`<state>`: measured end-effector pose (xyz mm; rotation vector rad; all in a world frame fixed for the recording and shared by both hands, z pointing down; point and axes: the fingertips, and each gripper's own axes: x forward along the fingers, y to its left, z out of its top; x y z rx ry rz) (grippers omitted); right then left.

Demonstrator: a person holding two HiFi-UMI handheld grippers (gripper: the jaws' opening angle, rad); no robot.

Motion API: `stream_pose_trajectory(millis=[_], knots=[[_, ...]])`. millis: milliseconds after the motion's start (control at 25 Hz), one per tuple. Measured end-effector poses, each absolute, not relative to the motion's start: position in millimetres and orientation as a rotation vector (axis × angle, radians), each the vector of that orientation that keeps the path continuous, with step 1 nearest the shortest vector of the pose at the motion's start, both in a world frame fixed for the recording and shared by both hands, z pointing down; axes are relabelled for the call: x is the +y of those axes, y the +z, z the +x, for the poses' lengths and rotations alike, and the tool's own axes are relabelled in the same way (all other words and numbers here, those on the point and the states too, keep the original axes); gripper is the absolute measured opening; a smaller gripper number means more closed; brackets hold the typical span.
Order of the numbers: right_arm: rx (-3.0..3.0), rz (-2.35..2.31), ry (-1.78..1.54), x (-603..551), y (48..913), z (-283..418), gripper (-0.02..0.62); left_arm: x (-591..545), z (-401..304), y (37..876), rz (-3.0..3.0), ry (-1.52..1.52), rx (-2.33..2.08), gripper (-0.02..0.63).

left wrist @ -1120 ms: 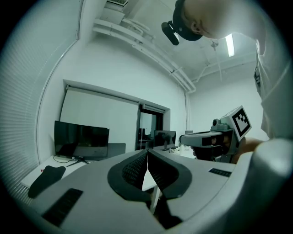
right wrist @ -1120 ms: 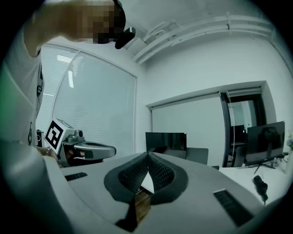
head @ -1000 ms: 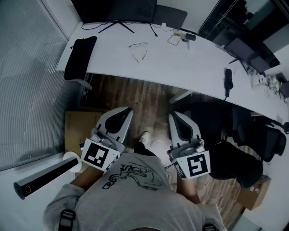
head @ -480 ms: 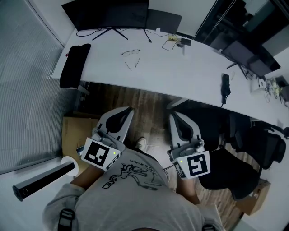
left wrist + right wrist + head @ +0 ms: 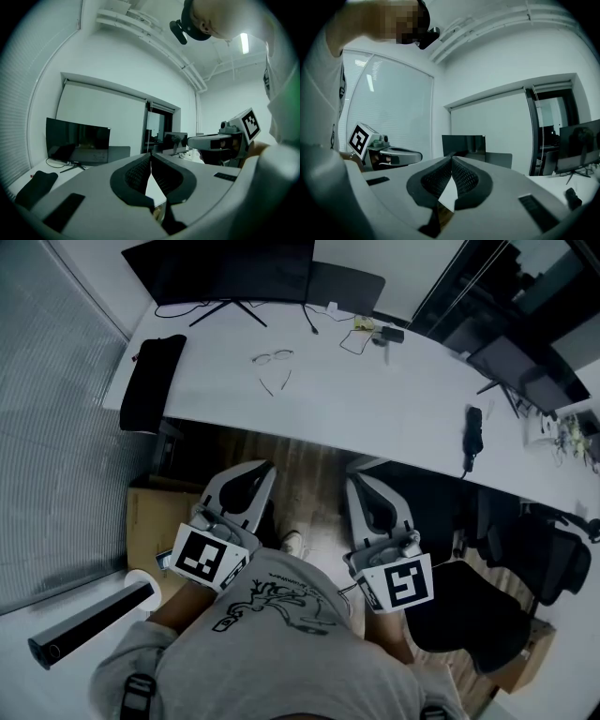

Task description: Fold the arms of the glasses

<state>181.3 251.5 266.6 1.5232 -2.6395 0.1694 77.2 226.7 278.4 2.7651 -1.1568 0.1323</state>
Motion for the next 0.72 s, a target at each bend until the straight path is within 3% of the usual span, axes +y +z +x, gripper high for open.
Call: stream_pose_trajectory(millis=[720], knots=[[-2.623,1.514,0.142,38,247,130,0.009,18,31,267,2.777,0.121,-1.116,0.021]])
